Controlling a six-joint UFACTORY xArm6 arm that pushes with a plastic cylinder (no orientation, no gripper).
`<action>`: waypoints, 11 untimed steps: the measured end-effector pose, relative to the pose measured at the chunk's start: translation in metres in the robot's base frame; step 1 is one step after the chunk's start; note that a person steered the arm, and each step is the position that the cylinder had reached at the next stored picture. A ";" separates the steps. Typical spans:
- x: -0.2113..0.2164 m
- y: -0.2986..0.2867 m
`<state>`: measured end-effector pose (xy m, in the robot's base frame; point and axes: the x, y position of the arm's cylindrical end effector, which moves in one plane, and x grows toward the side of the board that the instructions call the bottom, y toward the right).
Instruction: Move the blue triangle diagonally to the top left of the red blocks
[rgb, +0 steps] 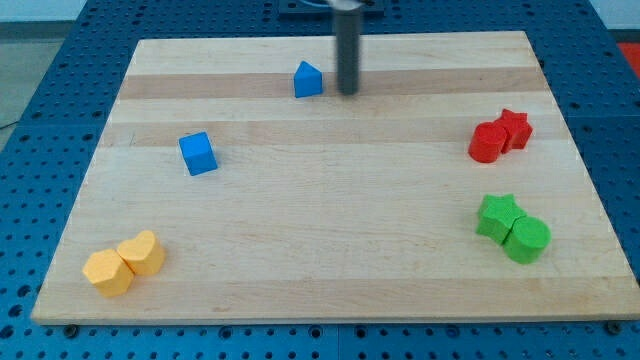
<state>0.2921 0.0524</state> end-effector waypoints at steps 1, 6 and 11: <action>-0.001 0.008; -0.026 -0.049; 0.022 0.020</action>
